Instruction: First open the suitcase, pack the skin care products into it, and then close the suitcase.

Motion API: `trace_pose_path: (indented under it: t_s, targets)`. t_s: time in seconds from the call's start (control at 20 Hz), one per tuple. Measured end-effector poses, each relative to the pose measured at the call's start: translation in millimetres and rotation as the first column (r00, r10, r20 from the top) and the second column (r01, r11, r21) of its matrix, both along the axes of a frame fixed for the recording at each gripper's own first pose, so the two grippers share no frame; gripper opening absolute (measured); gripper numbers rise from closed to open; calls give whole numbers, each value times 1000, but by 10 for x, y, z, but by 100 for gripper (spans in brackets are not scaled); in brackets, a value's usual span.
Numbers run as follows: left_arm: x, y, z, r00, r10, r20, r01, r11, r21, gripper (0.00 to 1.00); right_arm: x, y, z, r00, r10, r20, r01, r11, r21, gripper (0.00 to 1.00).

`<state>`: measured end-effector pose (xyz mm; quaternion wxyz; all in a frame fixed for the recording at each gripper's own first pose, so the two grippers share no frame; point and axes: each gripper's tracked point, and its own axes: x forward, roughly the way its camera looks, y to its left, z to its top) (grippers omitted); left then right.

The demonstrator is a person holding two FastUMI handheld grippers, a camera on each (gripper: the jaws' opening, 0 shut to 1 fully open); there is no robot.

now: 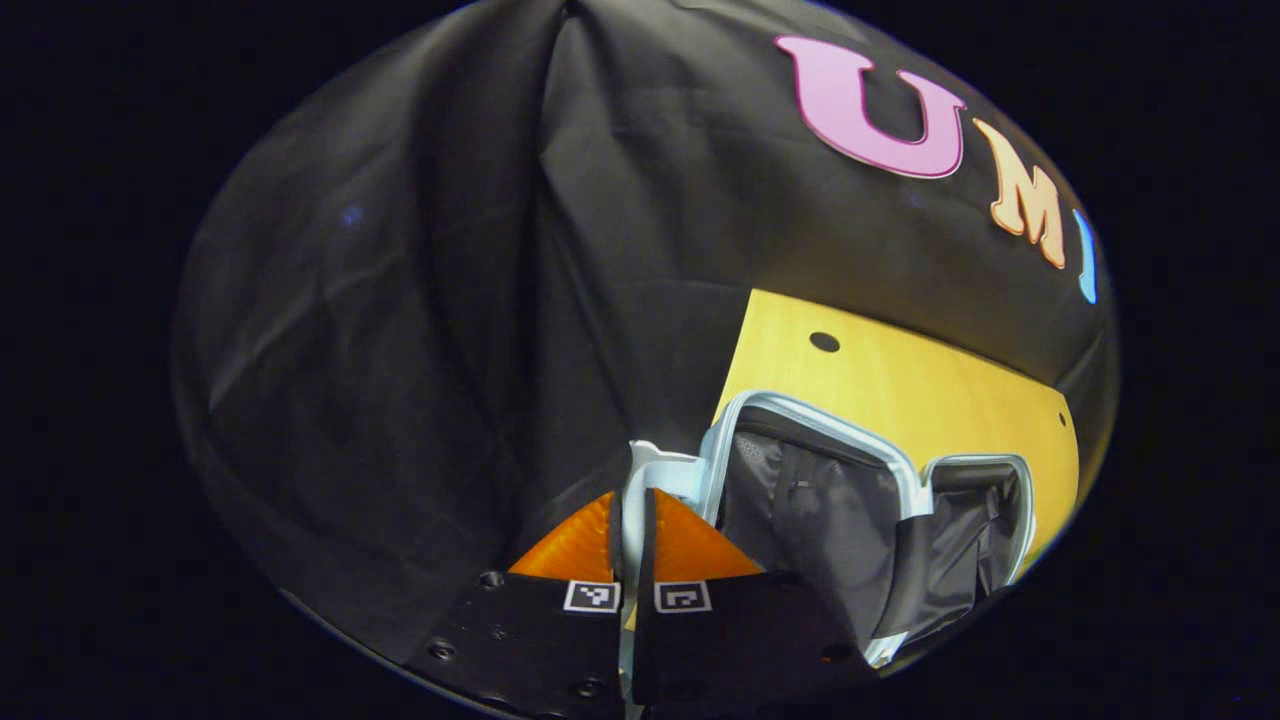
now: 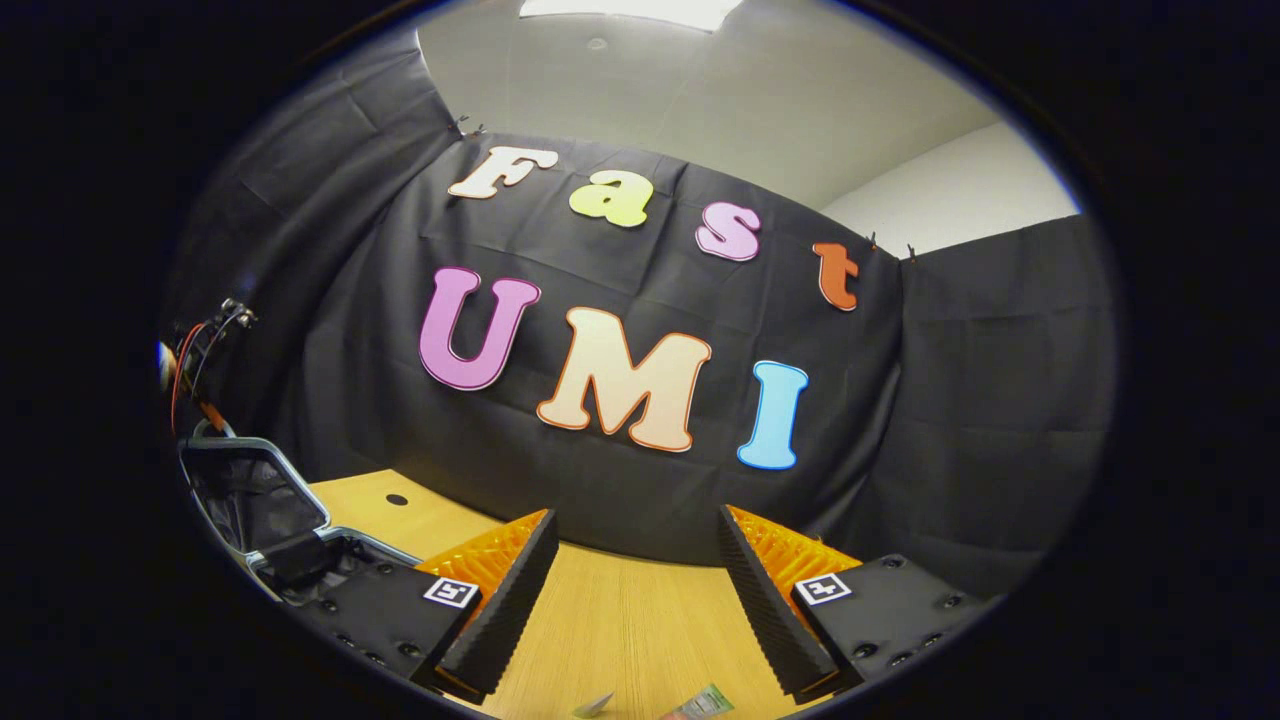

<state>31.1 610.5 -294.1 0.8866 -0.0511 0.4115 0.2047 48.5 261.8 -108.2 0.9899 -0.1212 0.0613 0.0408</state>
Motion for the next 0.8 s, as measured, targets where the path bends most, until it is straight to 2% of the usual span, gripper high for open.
trace_pose_path:
  t_s: [0.2, 0.3, 0.35, 0.5, 0.6, 0.65, 0.8]
  targets:
    - [-51, 98, -214, 999, 51, 19, -52, 999, 17, 0, 40, -199, 4, 999, -45, -20, 45, 999, -1, 99]
    - [-43, 188, -244, 997, 69, 47, -72, 995, 76, 7, 54, -291, 11, 998, -67, -21, 67, 998, 9, 100]
    - [-39, 244, -212, 995, 67, 69, -74, 992, 105, 19, 58, -354, 14, 997, -80, -20, 80, 997, 5, 100]
    - [44, 157, 15, 989, 54, 136, -73, 987, 142, 45, 75, -423, 47, 997, -82, -12, 82, 997, 8, 100]
    - [166, -17, 232, 976, 50, 210, -86, 983, 163, 72, 88, -492, 128, 997, -80, 11, 80, 997, 16, 98]
    - [199, -136, 338, 967, 41, 251, -85, 982, 168, 77, 95, -538, 169, 996, -81, 21, 81, 996, 23, 98]
    - [240, -528, 940, 933, -10, 360, -65, 979, 195, 85, 126, -651, 176, 998, -64, 24, 63, 997, 54, 98]
